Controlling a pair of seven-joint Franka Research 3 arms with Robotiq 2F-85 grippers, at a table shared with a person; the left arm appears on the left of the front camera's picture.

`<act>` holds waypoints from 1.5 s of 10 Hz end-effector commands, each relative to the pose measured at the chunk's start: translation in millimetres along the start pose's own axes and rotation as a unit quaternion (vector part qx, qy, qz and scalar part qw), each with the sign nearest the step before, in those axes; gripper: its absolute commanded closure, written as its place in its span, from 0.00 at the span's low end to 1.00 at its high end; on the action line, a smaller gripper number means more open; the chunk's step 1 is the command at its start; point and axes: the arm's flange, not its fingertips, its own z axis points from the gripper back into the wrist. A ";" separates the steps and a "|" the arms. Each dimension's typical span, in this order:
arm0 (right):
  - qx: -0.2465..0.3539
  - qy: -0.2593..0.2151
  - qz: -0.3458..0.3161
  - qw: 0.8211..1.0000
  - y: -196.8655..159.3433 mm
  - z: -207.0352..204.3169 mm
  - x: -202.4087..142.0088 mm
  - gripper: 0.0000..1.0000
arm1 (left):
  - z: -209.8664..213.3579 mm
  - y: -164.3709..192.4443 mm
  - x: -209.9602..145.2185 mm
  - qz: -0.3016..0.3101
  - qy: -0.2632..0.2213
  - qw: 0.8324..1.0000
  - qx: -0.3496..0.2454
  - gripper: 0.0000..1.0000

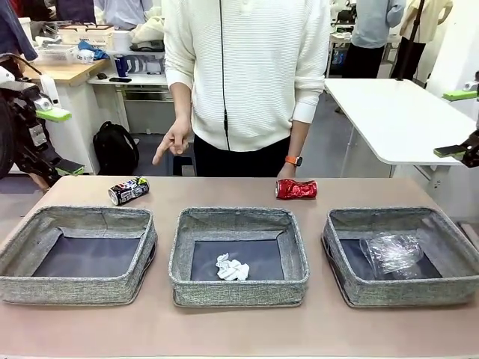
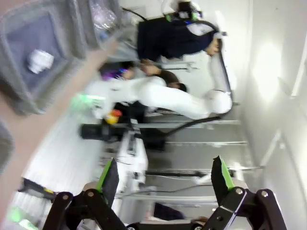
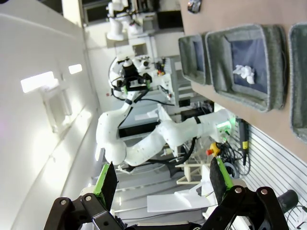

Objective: Sort the waste into the appropriate baskets.
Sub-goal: Pick up the waste item pointed out by the person.

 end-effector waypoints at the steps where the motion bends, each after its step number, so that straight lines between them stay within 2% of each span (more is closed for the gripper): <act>1: 0.007 -0.011 0.004 1.000 -0.2 -2.8 -0.4 0.00 | 4.9 1.8 10.1 -0.145 -0.054 0.961 0.229 0.00; 2: 0.007 -0.011 0.004 1.000 -0.2 -2.8 -0.4 0.00 | 8.0 9.1 14.3 -0.230 -0.084 0.882 0.403 0.00; 3: 0.007 -0.011 0.004 1.000 -0.2 -2.8 -0.4 0.00 | 10.7 14.3 17.3 -0.299 -0.092 0.821 0.478 0.00; 4: 0.007 -0.011 0.004 1.000 -0.2 -2.8 -0.4 0.00 | 16.3 16.8 22.4 -0.338 -0.095 0.777 0.522 0.00; 5: 0.007 -0.011 0.004 1.000 -0.2 -2.8 -0.4 0.00 | 19.1 15.2 29.6 -0.376 -0.094 0.743 0.546 0.00; 6: 0.007 -0.011 0.004 1.000 -0.2 -2.8 -0.4 0.00 | 17.1 14.8 40.7 -0.400 -0.090 0.715 0.566 0.00; 7: 0.007 -0.011 0.004 1.000 -0.2 -2.8 -0.4 0.00 | 7.9 19.2 59.7 -0.397 -0.049 0.694 0.599 0.00; 9: 0.007 -0.011 0.004 1.000 -0.2 -2.8 -0.4 0.00 | -16.1 35.1 92.3 -0.391 0.031 0.684 0.615 0.00; 10: 0.007 -0.011 0.004 1.000 -0.2 -2.8 -0.4 0.00 | -18.1 43.6 108.1 -0.296 0.028 0.720 0.627 0.00; 11: 0.007 -0.011 0.004 1.000 -0.2 -2.8 -0.4 0.00 | -3.4 6.3 81.8 -0.409 0.027 0.722 0.558 0.00; 13: 0.007 -0.011 0.004 1.000 -0.2 -2.8 -0.4 0.00 | -3.4 6.3 81.8 -0.409 0.027 0.722 0.558 0.00; 14: 0.007 -0.011 0.004 1.000 -0.2 -2.8 -0.4 0.00 | -17.8 24.4 96.1 -0.393 0.029 0.709 0.584 0.00; 15: 0.007 -0.011 0.004 1.000 -0.2 -2.8 -0.4 0.00 | -9.1 34.8 116.7 -0.403 0.128 0.704 0.570 0.00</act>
